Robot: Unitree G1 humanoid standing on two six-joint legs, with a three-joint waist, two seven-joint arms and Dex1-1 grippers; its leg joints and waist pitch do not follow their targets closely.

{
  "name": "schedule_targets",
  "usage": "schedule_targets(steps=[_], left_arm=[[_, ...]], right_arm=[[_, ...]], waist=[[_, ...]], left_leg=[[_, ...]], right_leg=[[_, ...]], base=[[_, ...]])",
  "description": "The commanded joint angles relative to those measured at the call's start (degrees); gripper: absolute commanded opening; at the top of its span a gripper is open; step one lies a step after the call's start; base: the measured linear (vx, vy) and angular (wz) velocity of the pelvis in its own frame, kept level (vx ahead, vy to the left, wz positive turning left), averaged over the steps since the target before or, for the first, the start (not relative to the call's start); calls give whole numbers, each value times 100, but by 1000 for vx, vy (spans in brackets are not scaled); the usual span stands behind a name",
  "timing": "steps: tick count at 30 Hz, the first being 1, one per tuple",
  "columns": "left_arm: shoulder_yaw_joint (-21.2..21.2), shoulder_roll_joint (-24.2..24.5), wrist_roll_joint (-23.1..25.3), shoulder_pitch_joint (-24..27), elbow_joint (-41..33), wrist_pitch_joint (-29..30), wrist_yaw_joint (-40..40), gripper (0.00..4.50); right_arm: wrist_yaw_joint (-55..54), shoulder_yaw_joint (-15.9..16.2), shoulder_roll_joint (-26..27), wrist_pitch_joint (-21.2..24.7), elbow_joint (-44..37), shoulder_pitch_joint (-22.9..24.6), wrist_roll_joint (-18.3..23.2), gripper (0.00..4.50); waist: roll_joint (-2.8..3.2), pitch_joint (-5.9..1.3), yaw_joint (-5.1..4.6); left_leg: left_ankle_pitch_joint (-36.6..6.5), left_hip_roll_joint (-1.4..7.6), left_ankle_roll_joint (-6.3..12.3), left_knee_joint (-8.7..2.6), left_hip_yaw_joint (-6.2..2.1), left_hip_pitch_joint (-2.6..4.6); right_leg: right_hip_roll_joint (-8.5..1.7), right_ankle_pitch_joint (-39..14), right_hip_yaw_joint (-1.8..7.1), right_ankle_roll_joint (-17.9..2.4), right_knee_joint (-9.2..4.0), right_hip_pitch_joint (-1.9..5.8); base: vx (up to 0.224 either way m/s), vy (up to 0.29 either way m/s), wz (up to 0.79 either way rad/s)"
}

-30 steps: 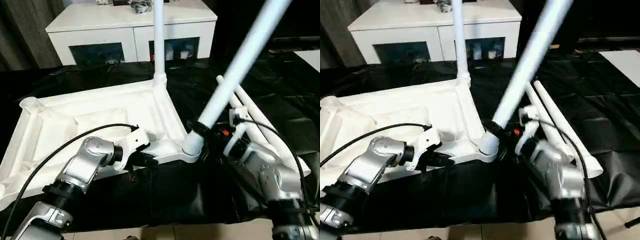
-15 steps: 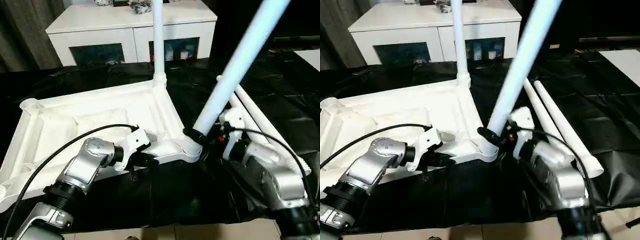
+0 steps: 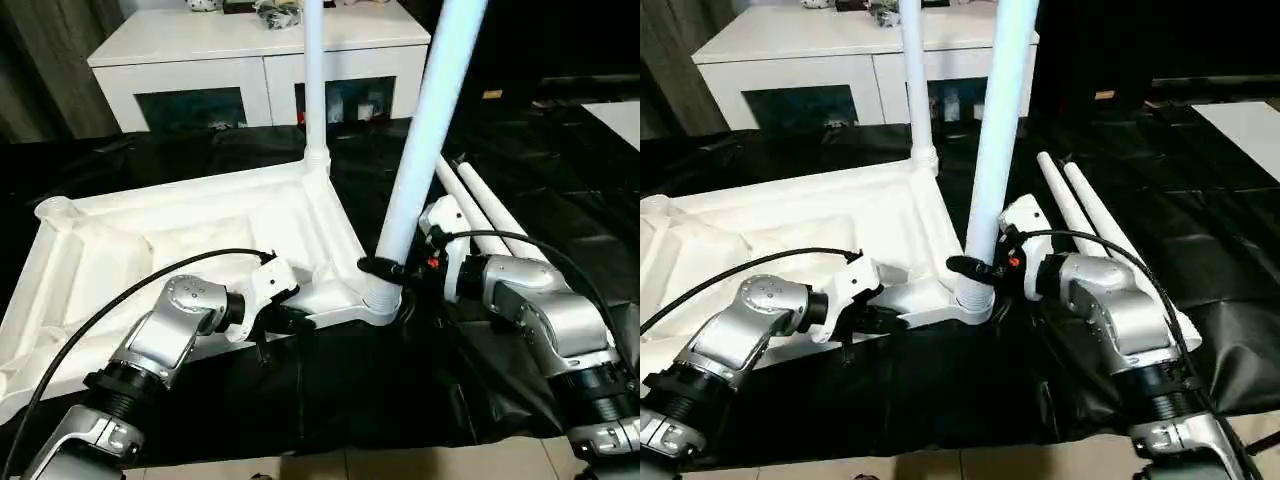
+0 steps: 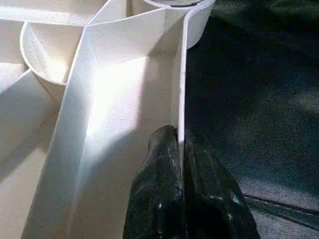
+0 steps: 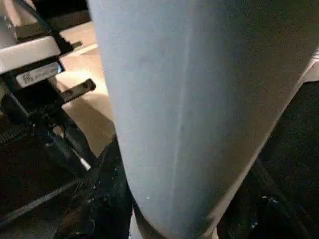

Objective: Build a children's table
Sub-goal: Insert table leg to table base, then rotate leg to tighten

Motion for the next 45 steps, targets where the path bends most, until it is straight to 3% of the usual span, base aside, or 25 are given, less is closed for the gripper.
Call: schedule_targets(steps=[1,5,13,14,16,21,25,26,30,32,36,38,39,43,45], left_arm=[[332,63,-172,-51,-74,-70,232,0],[371,88,-188,-19,-92,-45,270,0],[408,16,-224,-63,-48,-25,337,0],[406,7,-227,-81,-22,-36,330,0],[397,10,-225,-104,14,-59,306,0],[385,70,-213,-213,173,-145,197,0],[409,105,-191,-255,296,-155,223,0],[505,19,-70,-316,489,-14,680,0],[628,-187,45,-375,637,220,1300,0],[679,-500,148,-406,664,573,1876,0],[589,-896,322,-466,628,942,2388,0],[529,-1110,409,-541,618,1109,2712,0],[477,-1257,450,-581,580,1200,2858,0],[206,-1717,526,-544,101,1627,3023,0],[132,-1733,561,-493,-76,1754,3003,0]], right_arm=[[317,636,-84,306,345,500,-246,183],[371,776,-173,51,386,621,-420,183],[-228,362,142,106,591,799,-308,183],[-251,338,174,119,636,795,-284,183],[-219,352,179,116,659,786,-276,183],[-318,351,245,123,814,715,-339,183],[-687,267,395,81,987,638,-473,183],[-1503,33,704,87,1216,532,-624,183],[-2296,-163,1021,109,1362,475,-756,183],[-3145,-341,1422,55,1507,437,-879,183],[-4115,-532,1891,-31,1904,235,-982,183],[-4577,-667,2112,-139,2228,57,-1010,183],[-4795,-724,2216,-201,2458,-70,-1012,183],[-5338,-958,2551,-266,3179,-494,-927,183],[-5356,-958,2602,-266,3317,-597,-956,183]], waist=[[-108,-299,21],[-91,-290,19],[-66,-290,0],[-38,-285,-8],[-46,-286,-14],[-59,-246,-39],[-62,-204,-66],[-65,-200,-91],[-62,-182,-189],[-63,-169,-226],[-32,-181,-280],[-26,-187,-282],[18,-180,-306],[18,-170,-348],[-11,-167,-367]], left_leg=[[-1038,322,252,-442,-154,166],[-1264,331,152,-465,-159,180],[-1518,326,23,-498,-171,193],[-1591,324,-22,-509,-173,196],[-1674,326,-71,-521,-181,201],[-2123,330,-239,-573,-192,235],[-2614,330,-429,-621,-219,312],[-2648,323,-486,-650,-236,298],[-2932,314,-683,-706,-286,299],[-3227,305,-748,-719,-306,344],[-3399,282,-758,-764,-351,331],[-3509,275,-733,-758,-342,390],[-3598,275,-753,-770,-355,400],[-3901,266,-745,-792,-374,409],[-3918,256,-709,-797,-394,369]], right_leg=[[-267,-272,111,-1469,-423,139],[-269,-469,117,-1439,-450,122],[-256,-521,117,-1422,-464,116],[-255,-585,120,-1401,-474,105],[-250,-630,116,-1385,-473,107],[-263,-1152,131,-1269,-531,84],[-298,-2010,154,-1080,-636,42],[-291,-2084,146,-1030,-638,52],[-278,-2312,119,-902,-653,41],[-272,-2540,124,-783,-702,-8],[-267,-2549,85,-649,-743,24],[-256,-2483,101,-643,-787,-25],[-258,-2441,88,-688,-787,-33],[-234,-2389,59,-627,-823,-38],[-245,-2414,44,-579,-839,-18]], base=[[0,0,0],[0,0,0],[0,0,0],[0,0,0],[0,0,0],[0,0,0],[0,0,0],[0,0,0],[0,0,0],[0,0,0],[0,0,0],[0,0,0],[0,0,0],[0,0,0],[0,0,0]])
